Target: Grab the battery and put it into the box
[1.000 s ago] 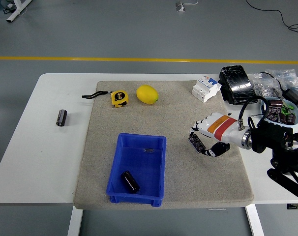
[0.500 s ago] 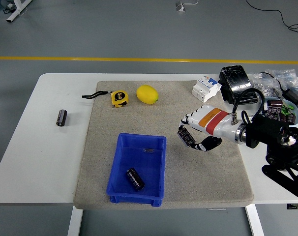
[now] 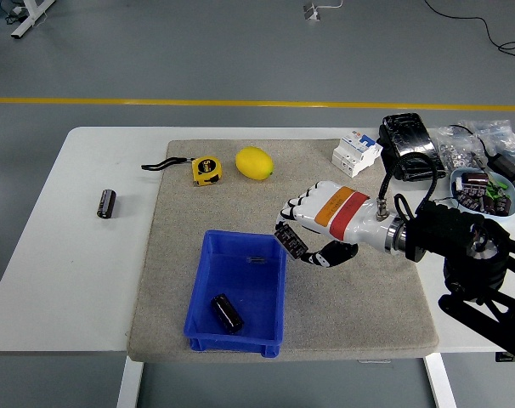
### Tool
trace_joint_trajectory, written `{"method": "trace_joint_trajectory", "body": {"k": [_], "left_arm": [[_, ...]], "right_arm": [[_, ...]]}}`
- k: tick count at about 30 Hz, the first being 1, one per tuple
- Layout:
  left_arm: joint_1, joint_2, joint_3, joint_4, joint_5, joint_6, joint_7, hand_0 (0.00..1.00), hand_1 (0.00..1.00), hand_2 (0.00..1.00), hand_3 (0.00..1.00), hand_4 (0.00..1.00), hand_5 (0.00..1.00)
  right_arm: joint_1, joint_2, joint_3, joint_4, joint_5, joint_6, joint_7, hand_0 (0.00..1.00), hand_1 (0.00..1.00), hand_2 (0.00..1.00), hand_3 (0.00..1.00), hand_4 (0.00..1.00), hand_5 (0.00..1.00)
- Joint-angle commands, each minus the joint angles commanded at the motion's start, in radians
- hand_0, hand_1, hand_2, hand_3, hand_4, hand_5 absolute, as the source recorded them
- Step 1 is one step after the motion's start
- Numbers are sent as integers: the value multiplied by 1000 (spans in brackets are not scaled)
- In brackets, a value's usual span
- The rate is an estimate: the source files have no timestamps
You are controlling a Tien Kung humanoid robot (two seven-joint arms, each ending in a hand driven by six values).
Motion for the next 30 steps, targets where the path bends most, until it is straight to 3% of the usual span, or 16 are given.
{"method": "trace_joint_trajectory", "body": {"k": [7,15,16,22,23,30], "left_arm": [[1,0,-3,0,4,-1,0,678,631,669,646,658,687],[-1,1,-1,0,2,-1,0,678,630,667,646,657,686],[-1,1,-1,0,2,-1,-1,678,629,666,645,658,687],[0,1,0,-1,1,-1,0,678,629,666,645,658,687],[0,2,0,-1,2,-1,0,678,630,665,645,659,687],[2,2,-10,-1,17,-4,4,678,629,663,644,660,685]], "right_arm": [[29,37,-73,46,-21,10,-19,517,576,724,604,751,174],[59,83,-150,43,-36,24,-35,517,578,726,626,761,182],[61,86,-155,41,-38,24,-36,524,583,730,717,793,193],[68,96,-171,33,-49,44,-43,524,583,730,717,793,193],[68,95,-173,32,-48,46,-41,528,604,747,876,863,206],[61,97,-175,24,-47,49,-39,528,611,758,910,894,218]]}}
